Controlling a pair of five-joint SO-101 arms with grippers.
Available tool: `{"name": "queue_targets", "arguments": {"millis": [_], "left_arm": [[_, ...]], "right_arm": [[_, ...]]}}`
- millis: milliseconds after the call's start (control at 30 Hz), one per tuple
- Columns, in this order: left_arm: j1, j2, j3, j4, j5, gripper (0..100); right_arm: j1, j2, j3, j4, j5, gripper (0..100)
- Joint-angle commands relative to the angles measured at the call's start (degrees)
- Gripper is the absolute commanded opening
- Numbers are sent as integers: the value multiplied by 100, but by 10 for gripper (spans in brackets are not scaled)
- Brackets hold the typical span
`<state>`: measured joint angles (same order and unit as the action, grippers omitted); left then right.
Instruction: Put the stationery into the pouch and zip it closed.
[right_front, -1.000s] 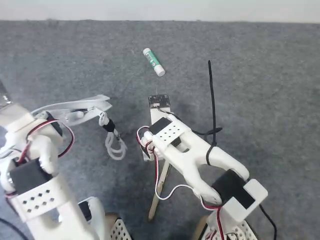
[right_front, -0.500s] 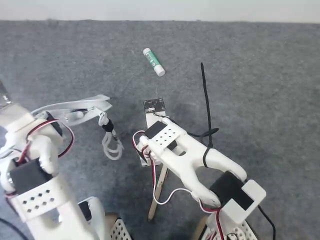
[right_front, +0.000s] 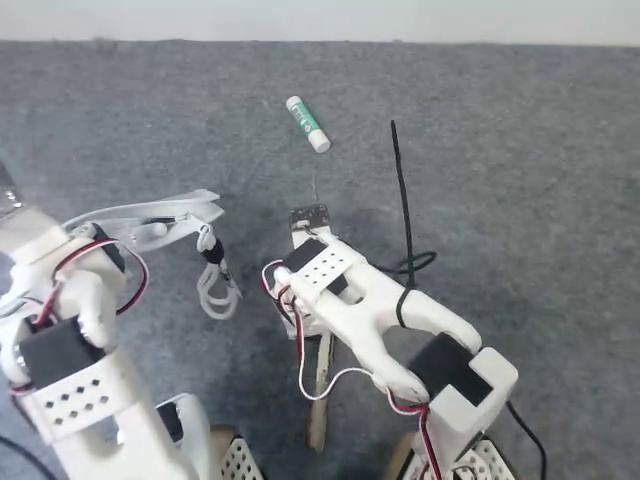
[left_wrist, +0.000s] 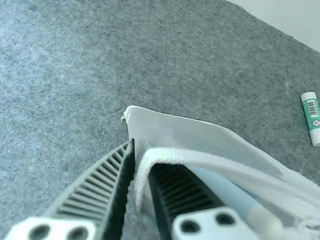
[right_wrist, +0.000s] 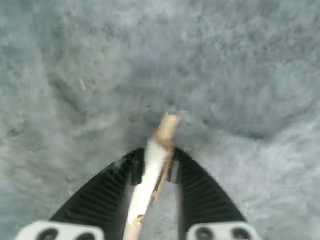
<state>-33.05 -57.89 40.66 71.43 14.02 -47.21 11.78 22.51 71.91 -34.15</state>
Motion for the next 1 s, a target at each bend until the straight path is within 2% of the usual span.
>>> {"name": "queue_targets", "arguments": {"millis": [0, 333, 967], "left_arm": [[-26, -176, -101, -237, 70, 9], [-26, -176, -101, -237, 79, 9], [-18, -176, -101, -237, 70, 9]], "right_arm": [[-22, -66, -378, 286, 132, 9], [-22, -75, -897, 901, 141, 7], [-22, -75, -2673, 2976, 149, 7]]}}
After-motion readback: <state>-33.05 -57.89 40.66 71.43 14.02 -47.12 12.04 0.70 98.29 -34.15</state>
